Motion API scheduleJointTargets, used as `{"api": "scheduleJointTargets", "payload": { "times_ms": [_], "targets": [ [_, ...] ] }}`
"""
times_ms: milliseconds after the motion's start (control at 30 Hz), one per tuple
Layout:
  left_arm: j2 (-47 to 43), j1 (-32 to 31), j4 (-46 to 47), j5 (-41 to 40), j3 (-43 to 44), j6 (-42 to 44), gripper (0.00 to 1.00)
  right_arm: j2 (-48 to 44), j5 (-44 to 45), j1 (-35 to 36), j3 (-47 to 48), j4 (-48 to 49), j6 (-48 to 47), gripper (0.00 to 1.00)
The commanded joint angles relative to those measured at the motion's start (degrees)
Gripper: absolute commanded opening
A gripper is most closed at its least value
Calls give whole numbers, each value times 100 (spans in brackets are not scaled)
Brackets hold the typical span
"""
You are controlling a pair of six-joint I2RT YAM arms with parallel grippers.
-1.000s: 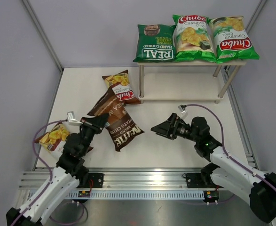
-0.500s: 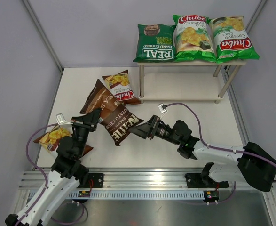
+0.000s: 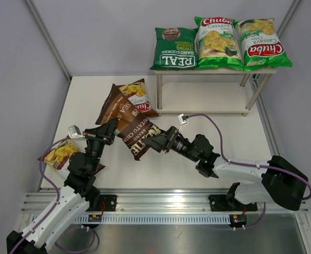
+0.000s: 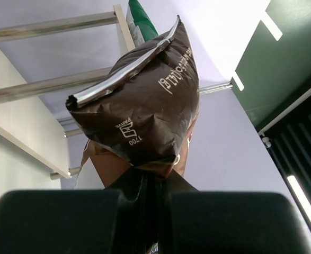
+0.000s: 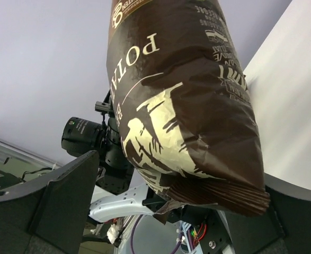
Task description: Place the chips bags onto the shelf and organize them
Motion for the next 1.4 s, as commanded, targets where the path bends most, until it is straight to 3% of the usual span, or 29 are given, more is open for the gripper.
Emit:
{"api": "scheduleJointTargets", "payload": {
  "times_ms": [0,200,367,533,667,767,800,900,967,1000,1033,1100,1133,1267,1367],
  "targets": [
    [16,-185,948,408,-103,-454,0,-15,454,55,333,141,-341,95],
    [-54,-238,967,346,-104,-455,0,-190,1138,55,245,-633,-237,90],
    [-169,-238,730,302,37,-323,0,-542,1439,55,-132,-679,-87,92],
    [234,-273,1053,618,72,-480,0,-324,722,55,-124,477,-464,95],
    [473,-405,1440,732,46,-551,0,-86,288,55,104,771,-508,91],
    [429,-432,1345,759,55,-534,0,-155,454,55,-44,929,-561,78],
    [377,-432,1257,741,46,-507,5,-208,576,55,-80,938,-622,64],
    [131,-432,687,645,125,-236,11,-480,622,55,-98,518,-780,49],
    [16,-432,2,557,396,212,22,-630,622,55,-106,306,-842,37],
    [-2,-432,-270,522,519,396,27,-665,622,55,-132,288,-860,35],
    [16,-432,-812,461,851,790,44,-761,622,55,-141,227,-860,32],
    [86,-432,-1299,373,1161,1152,63,-954,622,55,-194,-9,-904,27],
    [121,-432,-1701,259,1397,1485,79,-1025,622,55,-238,-89,-921,24],
    [209,-423,-2819,-233,1942,2128,99,-1473,1139,55,-448,-607,-974,22],
    [236,-423,-3830,-787,2321,2568,99,-1895,1770,46,-703,-1178,-843,21]
  ]
}}
